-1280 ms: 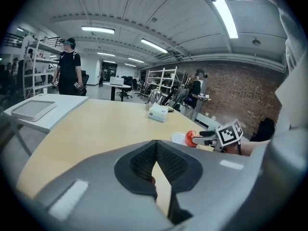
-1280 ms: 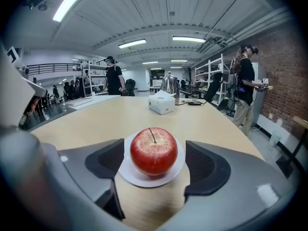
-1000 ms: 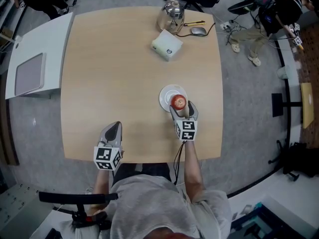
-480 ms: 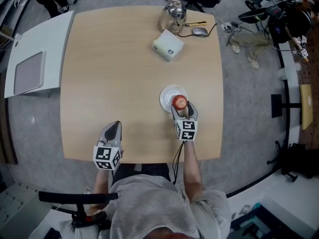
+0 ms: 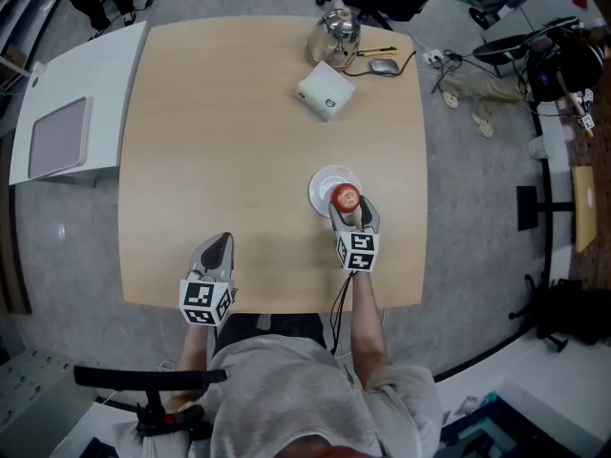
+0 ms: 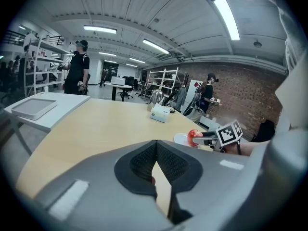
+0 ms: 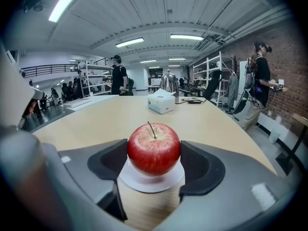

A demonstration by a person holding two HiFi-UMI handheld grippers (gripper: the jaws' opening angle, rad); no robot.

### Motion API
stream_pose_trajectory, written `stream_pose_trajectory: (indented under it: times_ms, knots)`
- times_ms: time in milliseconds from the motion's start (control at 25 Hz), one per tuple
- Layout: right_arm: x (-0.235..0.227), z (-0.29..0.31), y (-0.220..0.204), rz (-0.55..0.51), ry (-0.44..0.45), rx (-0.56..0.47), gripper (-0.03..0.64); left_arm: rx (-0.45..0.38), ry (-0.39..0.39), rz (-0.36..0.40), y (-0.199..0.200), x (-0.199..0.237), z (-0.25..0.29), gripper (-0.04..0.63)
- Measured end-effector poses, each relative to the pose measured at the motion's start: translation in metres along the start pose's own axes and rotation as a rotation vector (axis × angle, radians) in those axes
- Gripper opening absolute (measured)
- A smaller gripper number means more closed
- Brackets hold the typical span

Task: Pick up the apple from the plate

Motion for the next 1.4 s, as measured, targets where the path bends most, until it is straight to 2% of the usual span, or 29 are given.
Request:
stream_pose_trajectory:
  times_ms: [240,400,840,1400]
  knots:
    - [0.017,-0.008,0.013,-0.018,0.019,-0.031,0.348,-0.015,0.004,-0.001,0.003,0.006,-0.012,0.02]
    - [0.035,-0.027,0.028,-0.025,0.037,-0.039,0.348,-0.02,0.018,-0.004,0.014,0.006,-0.04,0.02]
    - [0.067,-0.02,0.027,-0.072,0.093,-0.047,0.348,-0.053,0.068,-0.025,-0.002,0.021,-0.061,0.02]
    - [0.111,0.009,0.038,-0.179,0.22,-0.061,0.348,-0.087,0.177,-0.081,-0.03,0.036,-0.086,0.02]
Point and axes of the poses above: the fingertips, and each gripper's own axes: z forward along the fingers, x to its left, y out of its top, the point moved 10 cm from there along -z, backward along the fingers, and after that the axes turned 9 degrees about z, right-handed, at the moved point
